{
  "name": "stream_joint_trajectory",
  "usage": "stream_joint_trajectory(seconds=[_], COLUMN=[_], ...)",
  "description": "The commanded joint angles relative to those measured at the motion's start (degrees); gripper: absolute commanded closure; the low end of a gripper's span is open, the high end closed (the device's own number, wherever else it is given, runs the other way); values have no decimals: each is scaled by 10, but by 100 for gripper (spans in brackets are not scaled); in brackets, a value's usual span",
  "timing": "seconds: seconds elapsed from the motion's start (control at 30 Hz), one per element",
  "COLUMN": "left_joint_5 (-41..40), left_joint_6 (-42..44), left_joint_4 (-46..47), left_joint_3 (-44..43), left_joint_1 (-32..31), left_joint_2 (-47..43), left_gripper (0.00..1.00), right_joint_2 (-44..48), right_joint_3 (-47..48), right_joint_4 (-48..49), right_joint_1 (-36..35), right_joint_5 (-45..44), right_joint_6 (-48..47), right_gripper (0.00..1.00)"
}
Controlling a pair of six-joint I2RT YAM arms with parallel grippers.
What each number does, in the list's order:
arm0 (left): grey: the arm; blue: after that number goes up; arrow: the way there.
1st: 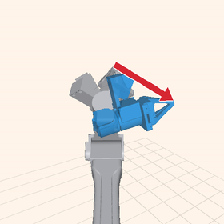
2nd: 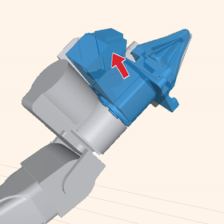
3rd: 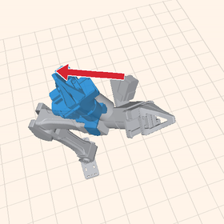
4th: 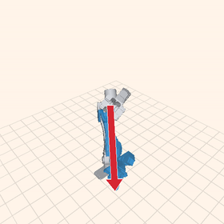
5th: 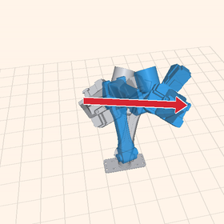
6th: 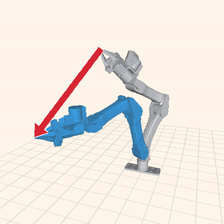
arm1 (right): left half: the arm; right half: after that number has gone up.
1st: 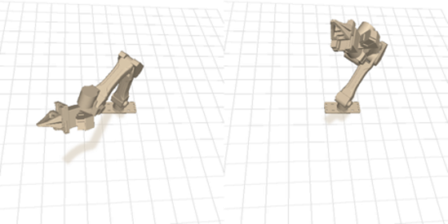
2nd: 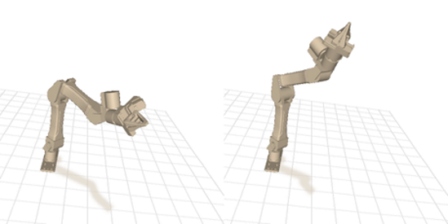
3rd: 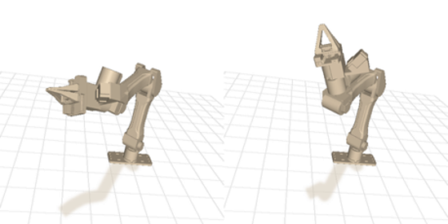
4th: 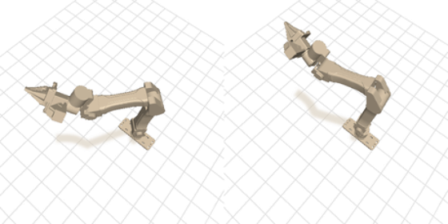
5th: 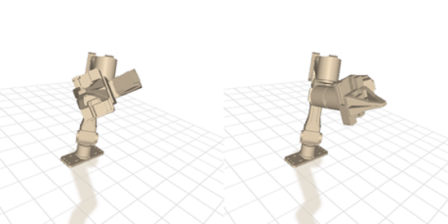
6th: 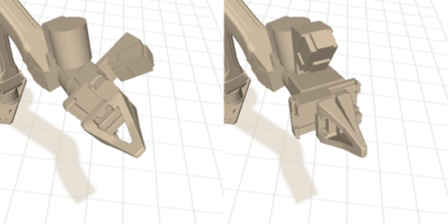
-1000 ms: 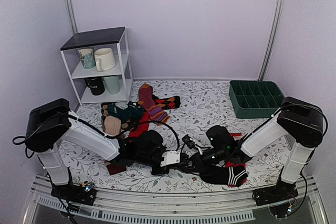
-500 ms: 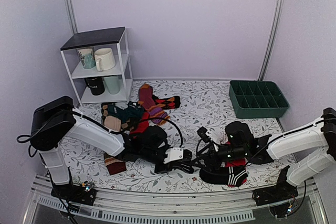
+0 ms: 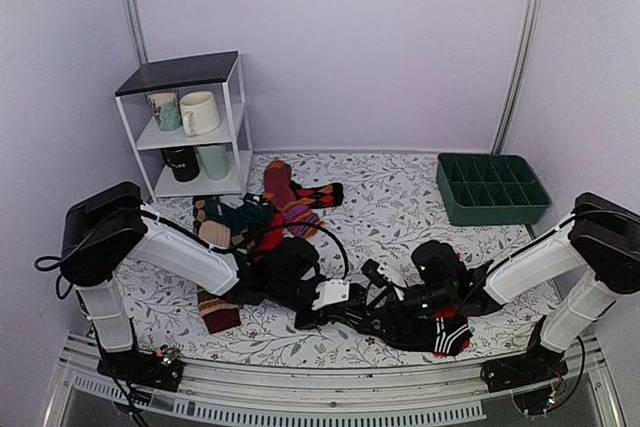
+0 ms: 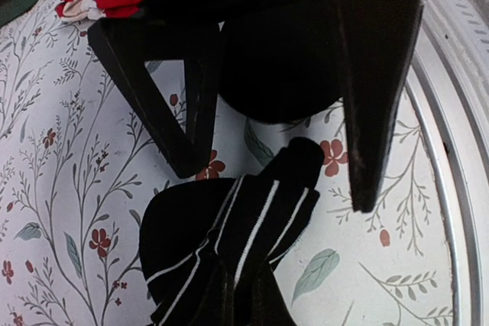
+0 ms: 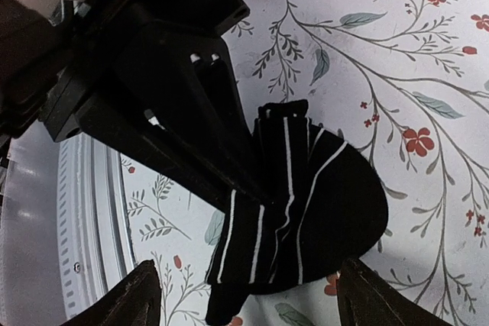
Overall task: Roll the socks
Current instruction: Roll the sock at the center of the board.
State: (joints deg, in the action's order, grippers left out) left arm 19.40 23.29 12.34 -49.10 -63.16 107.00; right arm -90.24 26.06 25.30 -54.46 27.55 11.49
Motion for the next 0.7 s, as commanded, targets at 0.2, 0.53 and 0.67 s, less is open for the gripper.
stream_joint_trajectory(seconds=[0.2,0.53,0.67], left_joint_5=[17,17,17], left_joint_6=[-13,-15,-15], left_joint_4=[-92,-92,-92], left_joint_3=[26,26,25], left_joint_1=[3,5,4], left_joint_2=[36,37,37], left_gripper=[100,100,100], right_joint_2=[-78,-102,-88], right_joint_3=[35,29,17], right_joint_4=[65,80,64], right_joint_1=[-14,-43,-43], right_joint_5=[-22,-27,-37], right_joint_6=[6,26,30], right_gripper=[19,34,38])
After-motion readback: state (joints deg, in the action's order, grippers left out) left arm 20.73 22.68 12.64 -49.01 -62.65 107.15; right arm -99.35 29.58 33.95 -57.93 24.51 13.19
